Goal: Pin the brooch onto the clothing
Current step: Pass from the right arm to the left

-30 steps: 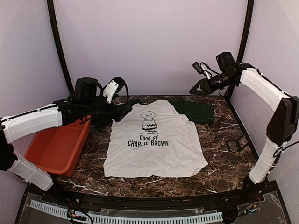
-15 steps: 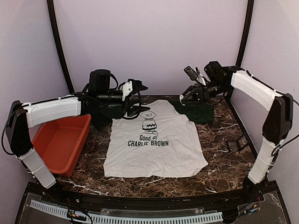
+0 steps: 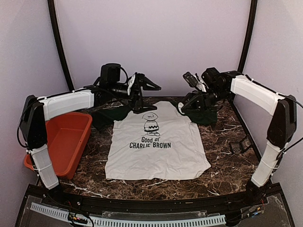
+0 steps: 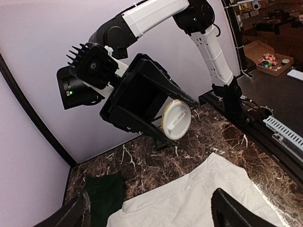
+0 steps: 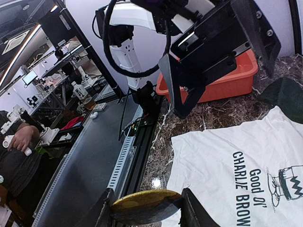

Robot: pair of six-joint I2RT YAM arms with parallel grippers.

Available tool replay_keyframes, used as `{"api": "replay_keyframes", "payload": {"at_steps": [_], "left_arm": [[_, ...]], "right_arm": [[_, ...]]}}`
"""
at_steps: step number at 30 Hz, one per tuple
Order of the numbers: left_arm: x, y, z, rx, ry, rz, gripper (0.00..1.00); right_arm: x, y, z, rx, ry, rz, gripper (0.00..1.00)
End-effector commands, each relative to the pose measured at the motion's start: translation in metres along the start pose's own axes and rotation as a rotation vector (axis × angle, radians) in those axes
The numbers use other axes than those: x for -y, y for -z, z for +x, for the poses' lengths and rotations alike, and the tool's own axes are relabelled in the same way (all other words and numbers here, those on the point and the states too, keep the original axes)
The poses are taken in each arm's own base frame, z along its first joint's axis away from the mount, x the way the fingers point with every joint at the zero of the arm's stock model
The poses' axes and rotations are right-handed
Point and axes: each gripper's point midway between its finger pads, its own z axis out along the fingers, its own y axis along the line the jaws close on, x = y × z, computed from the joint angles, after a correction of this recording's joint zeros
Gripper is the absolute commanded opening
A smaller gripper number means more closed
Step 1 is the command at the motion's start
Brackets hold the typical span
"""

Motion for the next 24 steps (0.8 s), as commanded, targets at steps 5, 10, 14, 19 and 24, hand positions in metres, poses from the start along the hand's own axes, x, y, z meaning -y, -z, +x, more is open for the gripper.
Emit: {"api": "replay_keyframes", "payload": {"at_steps": [5,10,14,19,24], "left_arm": [[0.001,-0.007,-0.021,0.166,0.2,0.186,0.85],[0.0,-0.013,-0.015,0.208,0.263,0.252,0.75],[0.007,-0.014,-0.017,0.238,0.306,0.346,0.7],[0.023,-0.023,-0.009,0.212,0.353,0.463,0.66],[0.037,-0.027,-0.007,0.192,0.362,0.524,0.58]], "right_arm": [[0.009,-0.022,0.023,-0.08,-0.067,0.007,0.41],[0.017,-0.033,0.034,-0.119,-0.11,0.002,0.4],[0.023,-0.044,0.04,-0.14,-0.145,-0.023,0.4],[0.02,-0.047,0.031,-0.119,-0.13,-0.062,0.39],[0.021,-0.047,0.022,-0.11,-0.124,-0.066,0.4]]}}
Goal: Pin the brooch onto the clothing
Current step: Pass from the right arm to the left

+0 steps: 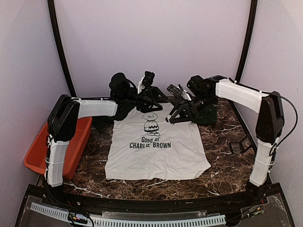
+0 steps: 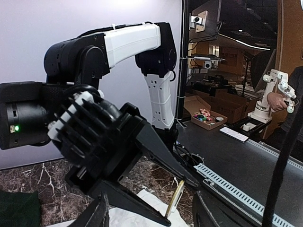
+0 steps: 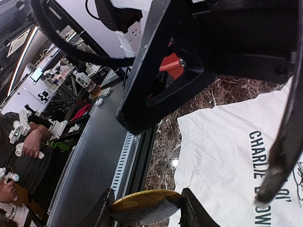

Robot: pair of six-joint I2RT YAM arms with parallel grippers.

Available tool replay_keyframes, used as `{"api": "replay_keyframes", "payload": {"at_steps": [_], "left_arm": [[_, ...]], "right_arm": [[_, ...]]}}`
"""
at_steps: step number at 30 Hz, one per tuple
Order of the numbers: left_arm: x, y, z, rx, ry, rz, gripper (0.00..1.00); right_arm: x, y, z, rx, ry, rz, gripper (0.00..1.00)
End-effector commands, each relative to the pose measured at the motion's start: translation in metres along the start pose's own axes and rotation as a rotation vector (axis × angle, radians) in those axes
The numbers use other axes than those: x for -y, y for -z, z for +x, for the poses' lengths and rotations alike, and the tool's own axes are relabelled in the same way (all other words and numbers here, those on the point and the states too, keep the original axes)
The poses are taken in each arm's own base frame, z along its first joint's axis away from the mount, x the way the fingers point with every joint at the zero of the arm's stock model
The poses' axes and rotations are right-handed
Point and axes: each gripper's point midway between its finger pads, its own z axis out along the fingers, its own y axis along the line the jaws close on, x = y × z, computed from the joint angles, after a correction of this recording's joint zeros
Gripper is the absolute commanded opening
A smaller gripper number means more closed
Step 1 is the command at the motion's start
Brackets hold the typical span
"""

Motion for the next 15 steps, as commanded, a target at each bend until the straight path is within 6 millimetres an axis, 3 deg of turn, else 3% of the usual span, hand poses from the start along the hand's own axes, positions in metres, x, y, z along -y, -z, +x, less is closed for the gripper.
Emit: {"api": "replay_keyframes", "payload": {"at_steps": [1,5,15], "left_arm": [[0.036,-0.009,-0.005,-0.082,-0.043,0.164,0.58],[0.038,-0.013,0.002,-0.092,-0.026,0.187,0.47],[0.047,-0.024,0.018,-0.137,0.023,0.251,0.39]], "right_arm": [[-0.009,0.001,-0.014,0.015,0.022,-0.02,0.4],[-0.007,0.0,-0.013,0.015,0.01,-0.026,0.4],[-0.005,-0.001,-0.012,0.022,-0.005,-0.038,0.4]]}}
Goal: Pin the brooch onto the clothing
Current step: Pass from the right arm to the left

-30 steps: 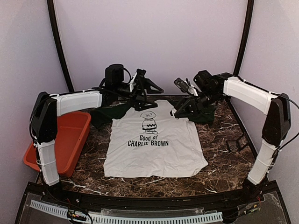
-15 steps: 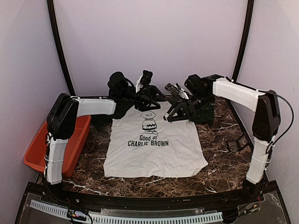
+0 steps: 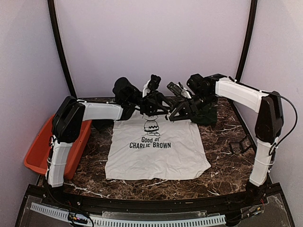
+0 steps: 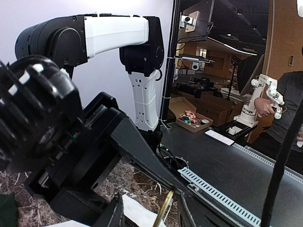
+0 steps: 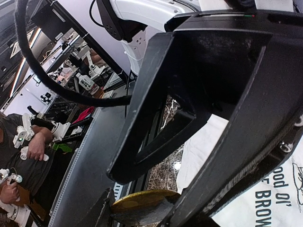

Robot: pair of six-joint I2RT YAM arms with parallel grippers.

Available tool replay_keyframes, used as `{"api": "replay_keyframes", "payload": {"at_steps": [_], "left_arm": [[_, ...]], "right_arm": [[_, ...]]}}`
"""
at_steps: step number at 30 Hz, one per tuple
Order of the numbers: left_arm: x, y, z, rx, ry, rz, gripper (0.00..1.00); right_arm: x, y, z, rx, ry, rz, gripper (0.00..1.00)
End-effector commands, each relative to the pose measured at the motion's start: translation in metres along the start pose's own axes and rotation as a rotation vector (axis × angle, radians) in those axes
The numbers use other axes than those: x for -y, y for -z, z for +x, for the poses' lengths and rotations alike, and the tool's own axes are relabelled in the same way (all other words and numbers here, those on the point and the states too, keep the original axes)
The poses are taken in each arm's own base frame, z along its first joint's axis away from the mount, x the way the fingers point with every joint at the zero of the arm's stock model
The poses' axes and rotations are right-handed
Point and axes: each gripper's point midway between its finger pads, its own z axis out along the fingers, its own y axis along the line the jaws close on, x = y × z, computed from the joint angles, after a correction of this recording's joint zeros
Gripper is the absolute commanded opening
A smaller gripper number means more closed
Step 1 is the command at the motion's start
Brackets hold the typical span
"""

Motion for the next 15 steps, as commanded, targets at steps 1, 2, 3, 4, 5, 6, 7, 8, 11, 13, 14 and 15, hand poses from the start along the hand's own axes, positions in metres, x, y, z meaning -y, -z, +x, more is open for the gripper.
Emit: {"api": "replay_keyframes", "payload": {"at_steps": [1,2,3,4,5,6,7,8,11,13,14,15], "left_arm": [[0.033,-0.001,0.015,-0.143,-0.03,0.171,0.39],[0.033,-0.001,0.015,-0.143,-0.026,0.17,0.39],[0.033,-0.001,0.016,-0.144,-0.02,0.17,0.4],[0.033,-0.001,0.016,-0.145,-0.016,0.169,0.4],[0.033,-0.001,0.018,-0.146,-0.012,0.168,0.4],[0.033,-0.001,0.018,-0.148,-0.014,0.167,0.39],[0.033,-0.001,0.019,-0.148,-0.009,0.168,0.39],[0.033,-0.001,0.02,-0.149,-0.003,0.167,0.38],[0.033,0.0,0.022,-0.149,0.006,0.167,0.37],[0.033,0.0,0.023,-0.149,0.012,0.168,0.36],[0.033,0.0,0.024,-0.15,0.019,0.167,0.36],[0.033,0.0,0.026,-0.15,0.024,0.167,0.37]], "right_arm": [[0.001,-0.003,-0.001,0.004,-0.017,-0.023,0.4],[0.002,-0.004,0.0,0.003,-0.02,-0.023,0.4],[0.003,-0.004,0.001,0.002,-0.022,-0.022,0.4],[0.003,-0.004,0.002,0.002,-0.023,-0.022,0.4],[0.004,-0.004,0.003,0.002,-0.025,-0.022,0.4],[0.004,-0.004,0.003,0.001,-0.025,-0.022,0.4],[0.004,-0.004,0.004,0.001,-0.023,-0.022,0.4],[0.004,-0.004,0.004,0.003,-0.025,-0.022,0.4],[0.004,-0.001,0.003,0.012,-0.024,-0.024,0.4],[0.004,0.001,0.001,0.017,-0.02,-0.023,0.4],[0.003,0.002,0.0,0.02,-0.016,-0.023,0.4],[0.002,0.002,-0.001,0.023,-0.012,-0.023,0.4]]}}
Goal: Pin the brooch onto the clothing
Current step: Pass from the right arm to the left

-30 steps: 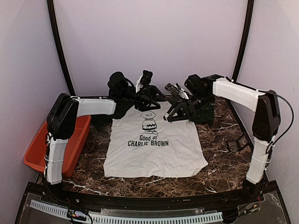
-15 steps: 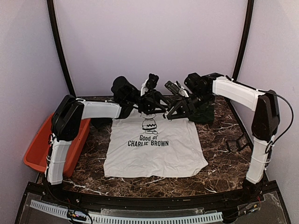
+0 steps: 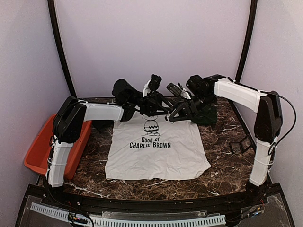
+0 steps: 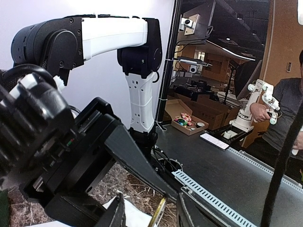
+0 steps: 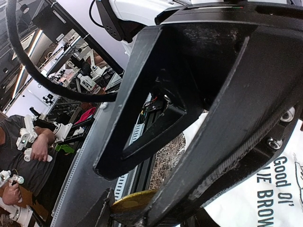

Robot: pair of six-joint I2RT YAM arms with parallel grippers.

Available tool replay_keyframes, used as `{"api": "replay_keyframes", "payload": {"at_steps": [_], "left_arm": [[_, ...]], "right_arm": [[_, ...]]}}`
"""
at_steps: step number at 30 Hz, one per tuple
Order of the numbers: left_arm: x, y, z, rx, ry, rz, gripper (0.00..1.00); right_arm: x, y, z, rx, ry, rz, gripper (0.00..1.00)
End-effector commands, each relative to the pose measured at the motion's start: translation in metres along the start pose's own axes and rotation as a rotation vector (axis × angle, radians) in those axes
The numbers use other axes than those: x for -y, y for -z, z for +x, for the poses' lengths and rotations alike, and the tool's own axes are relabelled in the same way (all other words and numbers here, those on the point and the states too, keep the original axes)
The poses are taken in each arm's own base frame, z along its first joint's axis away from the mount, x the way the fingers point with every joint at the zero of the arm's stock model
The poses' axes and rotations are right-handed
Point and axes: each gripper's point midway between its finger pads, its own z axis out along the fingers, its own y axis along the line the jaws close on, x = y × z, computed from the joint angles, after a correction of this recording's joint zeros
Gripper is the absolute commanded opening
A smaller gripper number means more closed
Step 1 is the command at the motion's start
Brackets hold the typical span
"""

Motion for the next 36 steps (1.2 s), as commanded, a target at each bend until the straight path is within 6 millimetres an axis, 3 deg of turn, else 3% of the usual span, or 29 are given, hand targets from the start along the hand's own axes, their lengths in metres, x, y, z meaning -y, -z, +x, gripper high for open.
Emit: {"api": "replay_keyframes", "payload": {"at_steps": [1,11,36], "left_arm": [[0.028,0.002,0.027,-0.158,-0.023,0.152,0.37],[0.027,0.002,0.03,-0.159,-0.016,0.153,0.39],[0.026,-0.003,0.037,-0.161,-0.001,0.164,0.2]], "right_arm": [[-0.002,0.004,-0.004,0.023,0.008,-0.013,0.4],[-0.002,0.01,-0.008,0.039,0.013,-0.01,0.4],[-0.008,0.015,-0.018,0.065,0.04,-0.023,0.4]]}}
